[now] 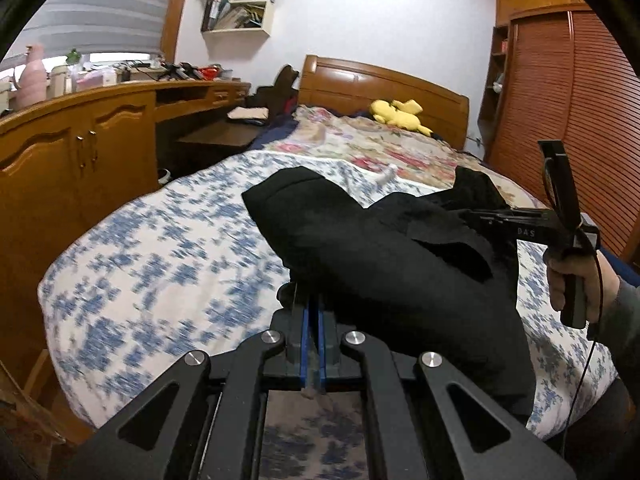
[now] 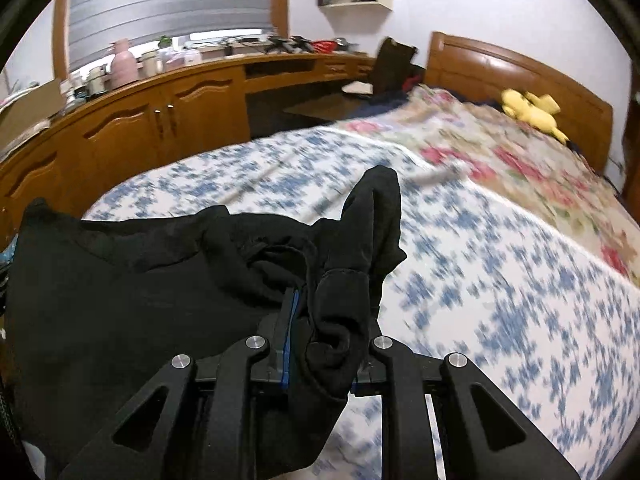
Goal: Fold large clothes
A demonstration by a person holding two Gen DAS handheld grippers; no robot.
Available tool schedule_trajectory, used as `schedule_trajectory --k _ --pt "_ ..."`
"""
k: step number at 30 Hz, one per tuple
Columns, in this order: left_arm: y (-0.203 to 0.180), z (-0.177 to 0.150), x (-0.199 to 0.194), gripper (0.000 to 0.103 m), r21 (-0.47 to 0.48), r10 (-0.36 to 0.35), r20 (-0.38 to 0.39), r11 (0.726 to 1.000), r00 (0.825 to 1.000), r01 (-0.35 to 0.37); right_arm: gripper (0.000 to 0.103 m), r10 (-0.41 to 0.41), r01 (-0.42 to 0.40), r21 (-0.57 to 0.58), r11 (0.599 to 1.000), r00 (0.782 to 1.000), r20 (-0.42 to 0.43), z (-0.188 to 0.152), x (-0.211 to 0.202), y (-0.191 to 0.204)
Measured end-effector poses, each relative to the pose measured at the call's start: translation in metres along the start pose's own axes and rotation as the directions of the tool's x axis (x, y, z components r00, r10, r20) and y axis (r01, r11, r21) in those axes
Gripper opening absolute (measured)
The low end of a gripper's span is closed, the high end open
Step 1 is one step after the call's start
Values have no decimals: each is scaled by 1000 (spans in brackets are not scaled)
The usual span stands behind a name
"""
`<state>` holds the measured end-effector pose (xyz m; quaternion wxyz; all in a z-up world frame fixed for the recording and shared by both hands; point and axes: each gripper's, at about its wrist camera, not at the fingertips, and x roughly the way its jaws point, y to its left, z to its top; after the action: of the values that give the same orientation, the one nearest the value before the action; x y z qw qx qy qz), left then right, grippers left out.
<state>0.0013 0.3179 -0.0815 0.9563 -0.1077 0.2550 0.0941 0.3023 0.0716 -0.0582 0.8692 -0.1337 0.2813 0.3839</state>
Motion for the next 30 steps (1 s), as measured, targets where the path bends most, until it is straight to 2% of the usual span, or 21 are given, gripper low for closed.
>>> schedule_trajectory --k 4,9,15,19,24,27,30 --pt "28 13 -7 4 -9 62 23 998 998 -62 19 27 -26 -55 998 999 22 29 17 26" --pt "71 21 -22 4 -21 171 41 985 984 -171 19 87 -83 -122 989 996 25 71 56 72" --pt "125 19 -39 4 -48 299 36 954 954 -297 19 149 -142 -192 971 989 24 109 110 129" --pt "155 10 -47 4 -84 372 26 926 928 -369 20 189 -176 -217 960 981 41 124 139 151" --pt "179 -3 -42 4 -122 414 -15 903 910 -413 21 184 -166 -260 951 982 50 135 174 177" --pt "186 -13 -31 4 -126 417 -65 898 906 -422 25 159 -154 -255 955 987 -1 126 186 184" --pt "189 -20 -28 4 -133 422 -83 893 903 -430 42 121 -124 -209 970 992 -31 118 193 173"
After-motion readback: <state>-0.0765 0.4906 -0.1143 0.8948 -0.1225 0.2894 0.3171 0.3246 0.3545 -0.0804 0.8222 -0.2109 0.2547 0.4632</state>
